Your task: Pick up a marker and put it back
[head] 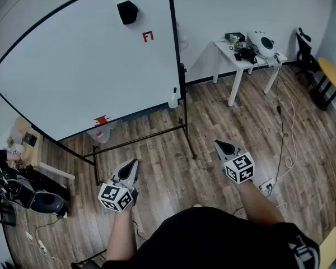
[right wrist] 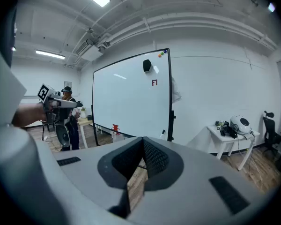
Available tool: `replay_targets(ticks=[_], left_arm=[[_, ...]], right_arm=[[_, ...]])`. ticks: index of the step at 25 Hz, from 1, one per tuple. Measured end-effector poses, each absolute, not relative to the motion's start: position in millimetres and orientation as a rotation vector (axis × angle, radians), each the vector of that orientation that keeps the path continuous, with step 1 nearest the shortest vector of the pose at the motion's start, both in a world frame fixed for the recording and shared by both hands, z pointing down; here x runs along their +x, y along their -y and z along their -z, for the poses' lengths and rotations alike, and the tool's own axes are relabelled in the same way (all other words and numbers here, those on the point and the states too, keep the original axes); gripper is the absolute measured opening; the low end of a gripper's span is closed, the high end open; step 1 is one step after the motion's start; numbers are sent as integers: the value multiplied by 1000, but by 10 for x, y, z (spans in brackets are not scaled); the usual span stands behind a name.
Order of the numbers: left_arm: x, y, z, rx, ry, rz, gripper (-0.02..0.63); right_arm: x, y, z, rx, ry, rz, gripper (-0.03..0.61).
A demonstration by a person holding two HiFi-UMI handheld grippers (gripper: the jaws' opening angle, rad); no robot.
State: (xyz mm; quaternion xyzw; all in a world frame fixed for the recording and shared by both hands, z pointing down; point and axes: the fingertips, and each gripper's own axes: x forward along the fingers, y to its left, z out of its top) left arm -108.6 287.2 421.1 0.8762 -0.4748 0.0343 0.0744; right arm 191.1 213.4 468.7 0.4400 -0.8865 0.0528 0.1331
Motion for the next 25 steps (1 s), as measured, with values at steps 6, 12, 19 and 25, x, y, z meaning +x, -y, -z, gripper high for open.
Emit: replay_targets(ticks=[6, 12, 19, 25], left_arm=[[-734, -2699, -4153, 2635, 1435, -104, 12], [-441, -2620, -4051, 2655, 1433, -100, 12], [-413, -2515, -4041, 2650, 1434, -95, 12], [-428, -2446, -4094, 2653, 1422, -88, 12]], right_arm=[[2205, -1915, -4722, 1262, 2587, -154, -4], [2328, -1699, -4695, 1258, 2605, -158, -3], [2264, -1500, -4691, 1222, 2611, -184, -3], [2252, -1469, -4759, 1209, 2594, -189, -3]])
